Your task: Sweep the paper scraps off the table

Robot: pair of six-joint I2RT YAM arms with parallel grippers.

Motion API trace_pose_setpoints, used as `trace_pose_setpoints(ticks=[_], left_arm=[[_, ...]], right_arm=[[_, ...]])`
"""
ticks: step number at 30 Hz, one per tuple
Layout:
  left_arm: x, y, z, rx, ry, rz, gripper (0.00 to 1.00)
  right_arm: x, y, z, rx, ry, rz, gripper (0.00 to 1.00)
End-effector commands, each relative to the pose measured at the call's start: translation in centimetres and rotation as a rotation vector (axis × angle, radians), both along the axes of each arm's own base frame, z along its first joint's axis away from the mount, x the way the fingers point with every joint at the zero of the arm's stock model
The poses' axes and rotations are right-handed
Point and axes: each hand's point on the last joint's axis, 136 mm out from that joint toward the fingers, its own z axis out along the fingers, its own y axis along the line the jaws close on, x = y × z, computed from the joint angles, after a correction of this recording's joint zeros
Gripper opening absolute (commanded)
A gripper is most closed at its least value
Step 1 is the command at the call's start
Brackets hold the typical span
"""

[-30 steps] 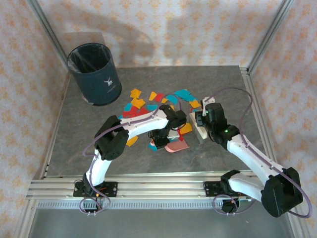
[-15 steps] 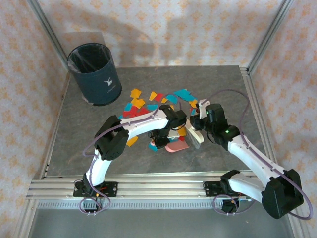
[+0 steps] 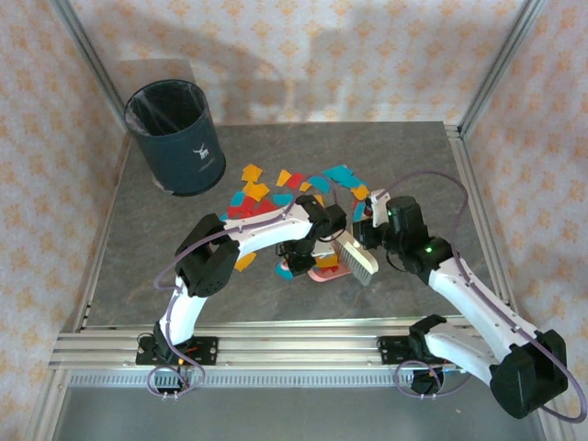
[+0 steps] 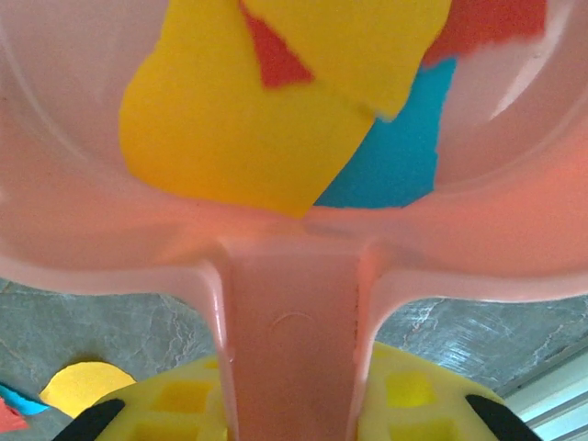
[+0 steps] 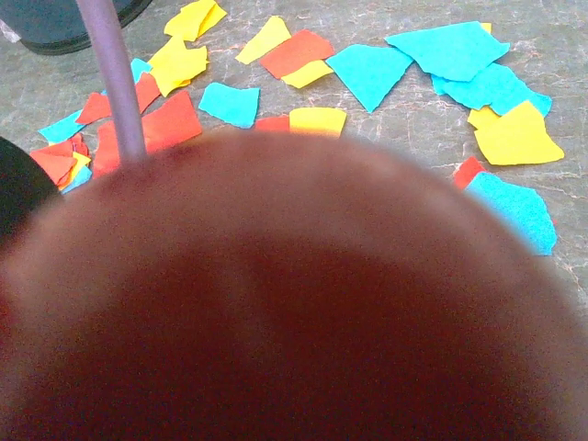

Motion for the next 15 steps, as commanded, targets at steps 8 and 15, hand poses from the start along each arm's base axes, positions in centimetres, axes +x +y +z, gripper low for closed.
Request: trace_pose_setpoints(ticks=[8,15], left_arm=[[0.0,0.2,0.9,-0.080,-0.028,0.019,0.00],[0.0,0.0,1.9,-0.173,-0.045,0.058,0.00]], right_arm=[[0.6,-3.4,4.0,0.007,-0.146,-0.209,0.00],[0.6,-7.7,5.6,-0.021,-0.236,-0.440,0.00]])
